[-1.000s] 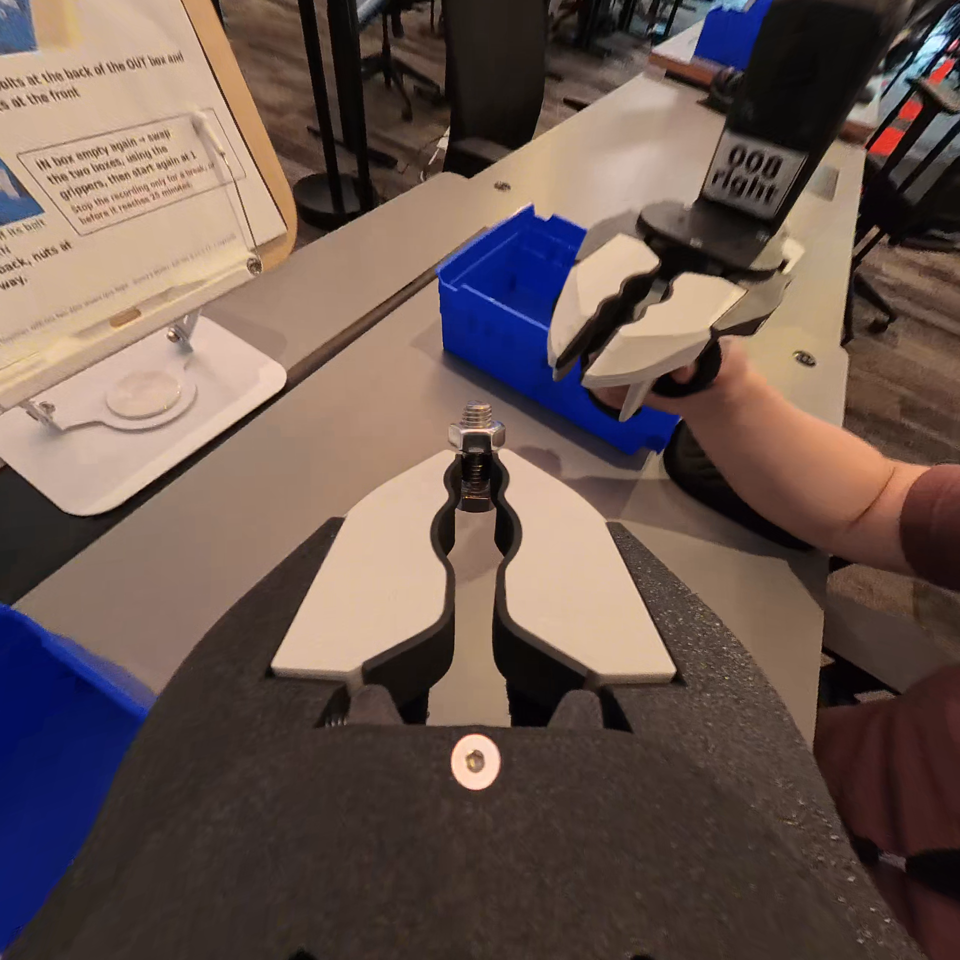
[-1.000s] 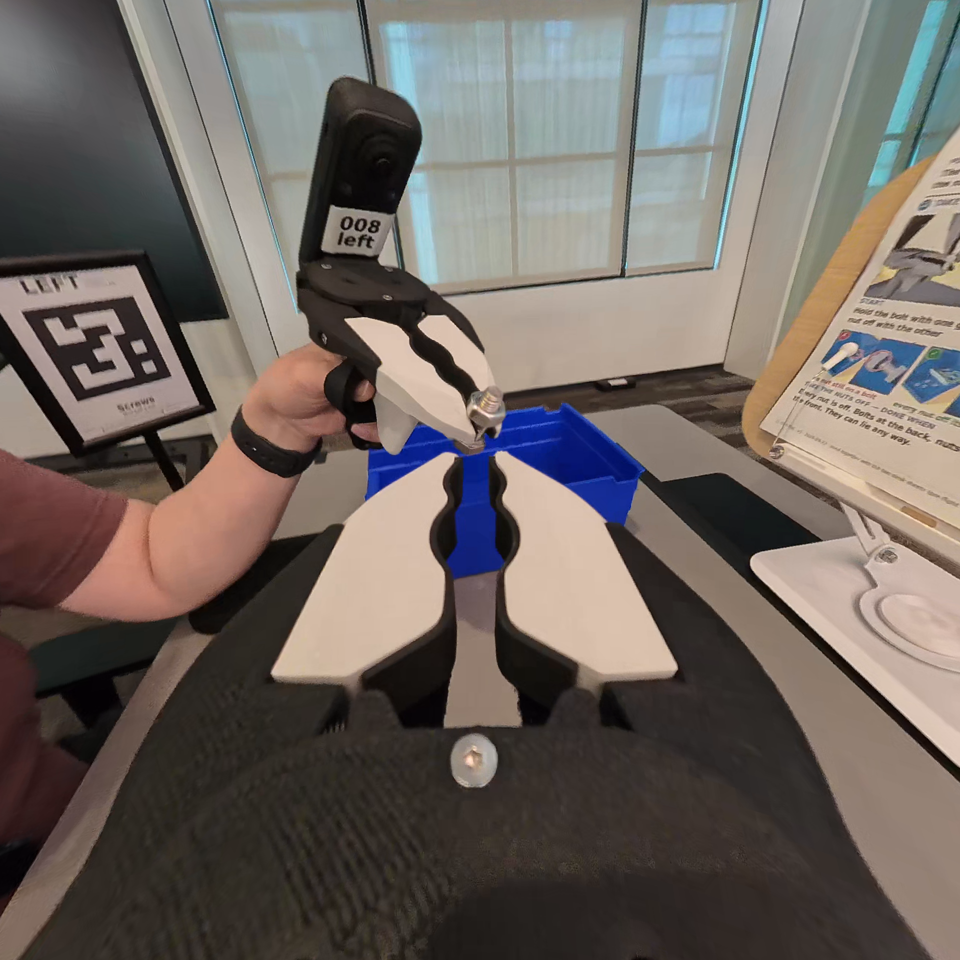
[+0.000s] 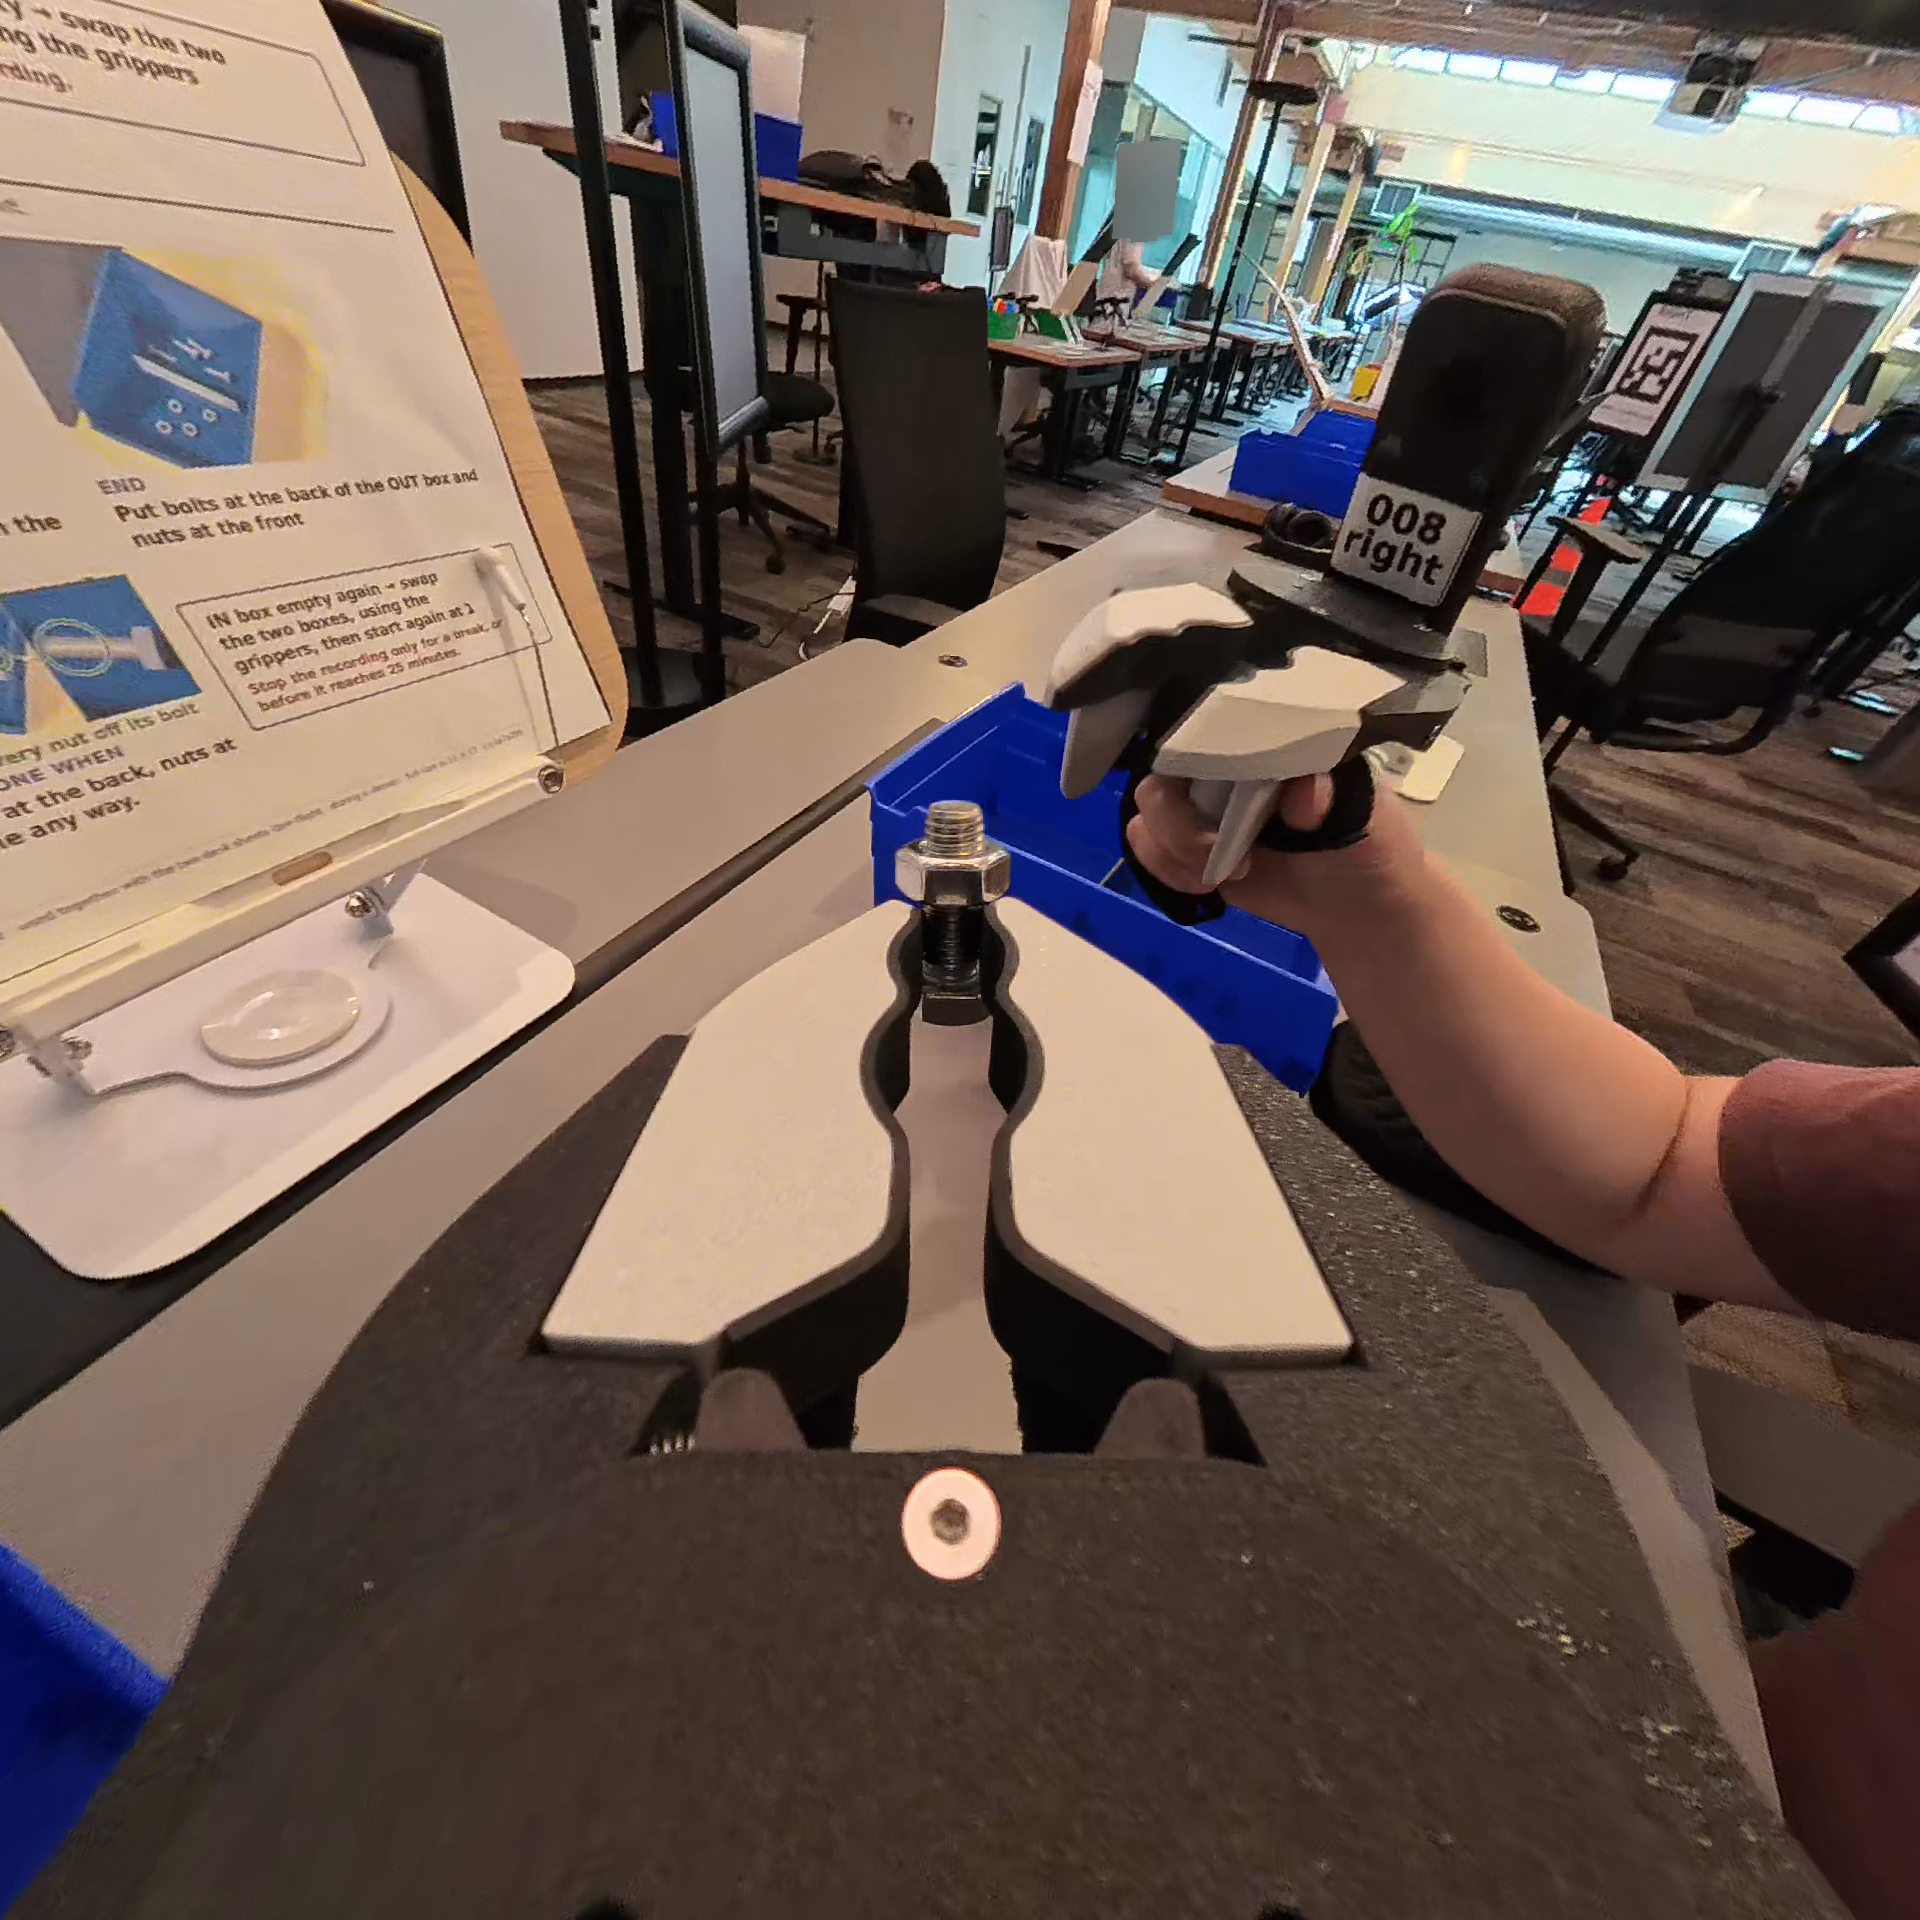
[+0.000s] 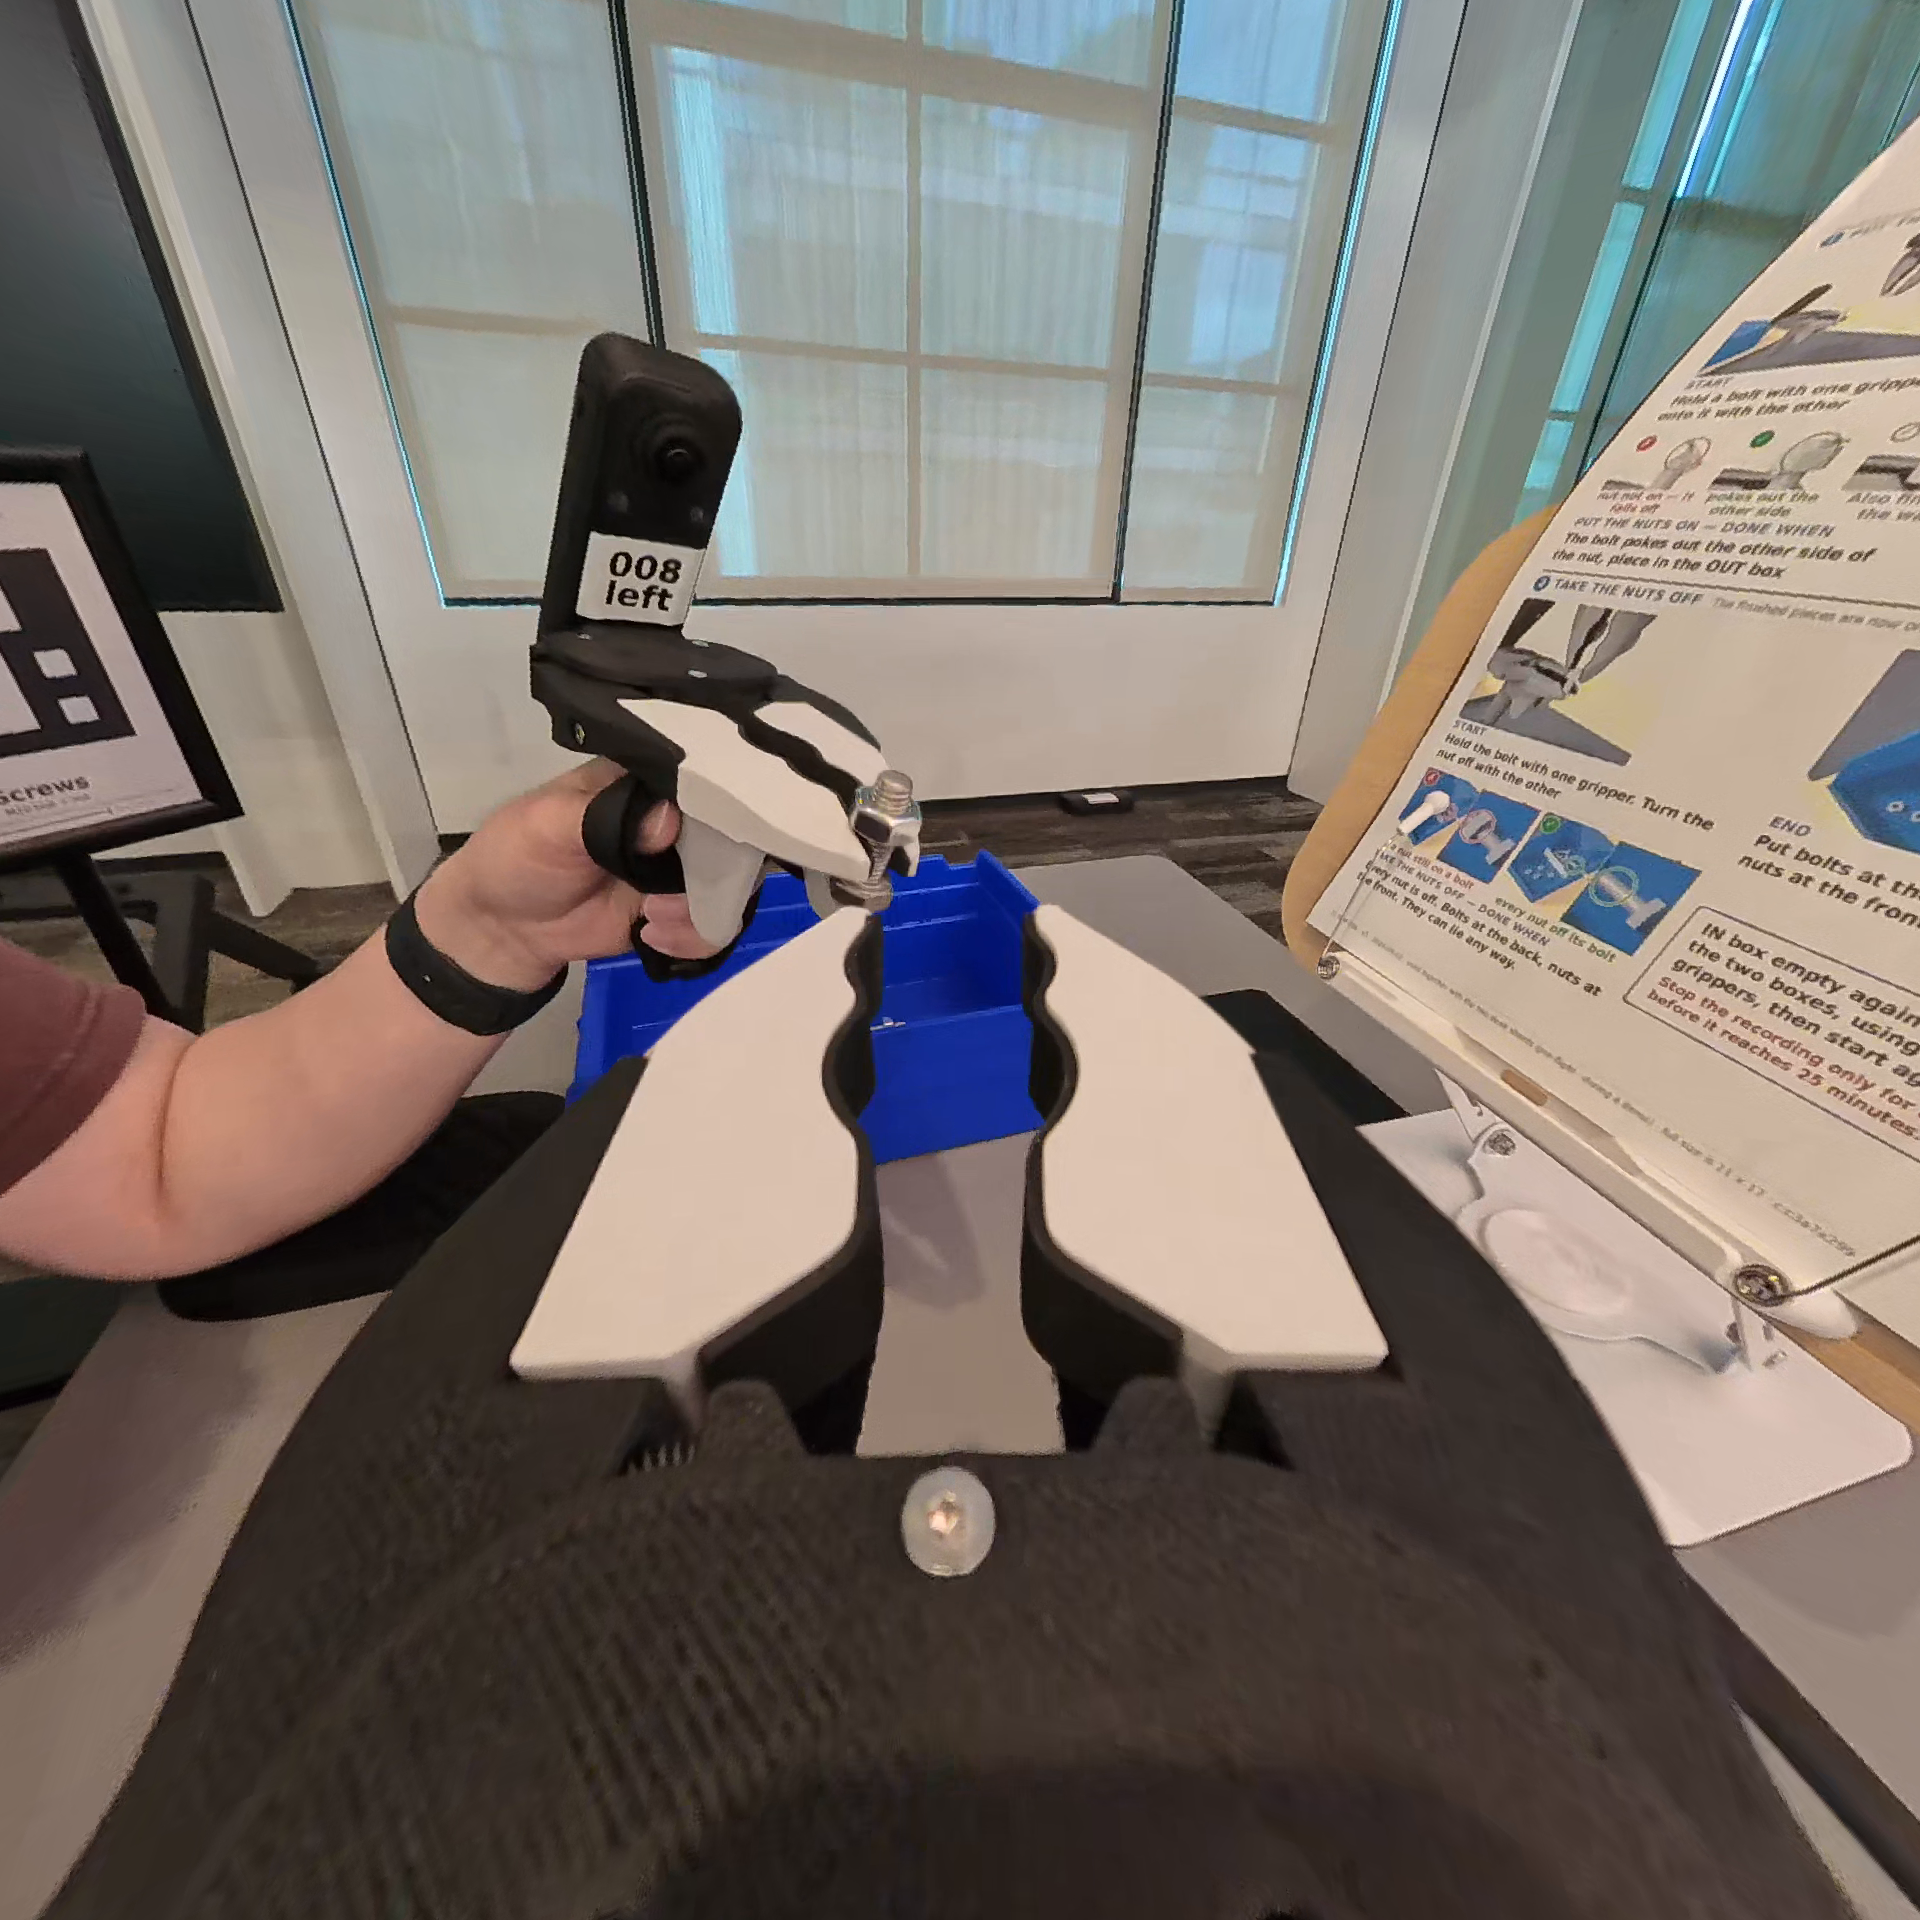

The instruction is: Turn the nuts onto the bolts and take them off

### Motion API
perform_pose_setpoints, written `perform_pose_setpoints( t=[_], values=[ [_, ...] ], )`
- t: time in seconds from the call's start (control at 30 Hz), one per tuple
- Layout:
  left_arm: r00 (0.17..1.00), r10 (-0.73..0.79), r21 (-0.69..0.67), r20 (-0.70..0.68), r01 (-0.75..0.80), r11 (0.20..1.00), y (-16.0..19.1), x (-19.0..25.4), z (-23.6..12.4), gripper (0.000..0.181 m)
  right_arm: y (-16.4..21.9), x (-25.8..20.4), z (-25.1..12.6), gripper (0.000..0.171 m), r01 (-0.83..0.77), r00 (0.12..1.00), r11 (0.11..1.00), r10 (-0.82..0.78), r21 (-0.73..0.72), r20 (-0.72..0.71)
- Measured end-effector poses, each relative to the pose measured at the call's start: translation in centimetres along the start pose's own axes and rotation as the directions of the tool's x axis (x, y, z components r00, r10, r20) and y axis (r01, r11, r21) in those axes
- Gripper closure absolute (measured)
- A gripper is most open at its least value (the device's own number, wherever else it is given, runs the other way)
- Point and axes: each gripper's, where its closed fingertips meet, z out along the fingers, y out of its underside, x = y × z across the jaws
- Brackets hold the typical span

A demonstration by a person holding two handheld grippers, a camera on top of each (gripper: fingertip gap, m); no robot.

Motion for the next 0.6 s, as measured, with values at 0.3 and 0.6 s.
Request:
perform_pose_setpoints(
  t=[0.3,0.6],
  values=[
    [0.998,0.059,-0.033,0.003,-0.059,0.998,1.0,0.5,1.5,0.172,0.7,0.1,0.4,0.151,-0.162,0.985,0.987,0.161,0.016,0.054],
    [0.991,0.108,-0.022,-0.077,-0.111,0.994,1.1,2.9,2.5,0.172,-0.6,-1.6,0.2,0.152,-0.092,0.992,0.995,0.089,0.025,0.091]
  ],
)
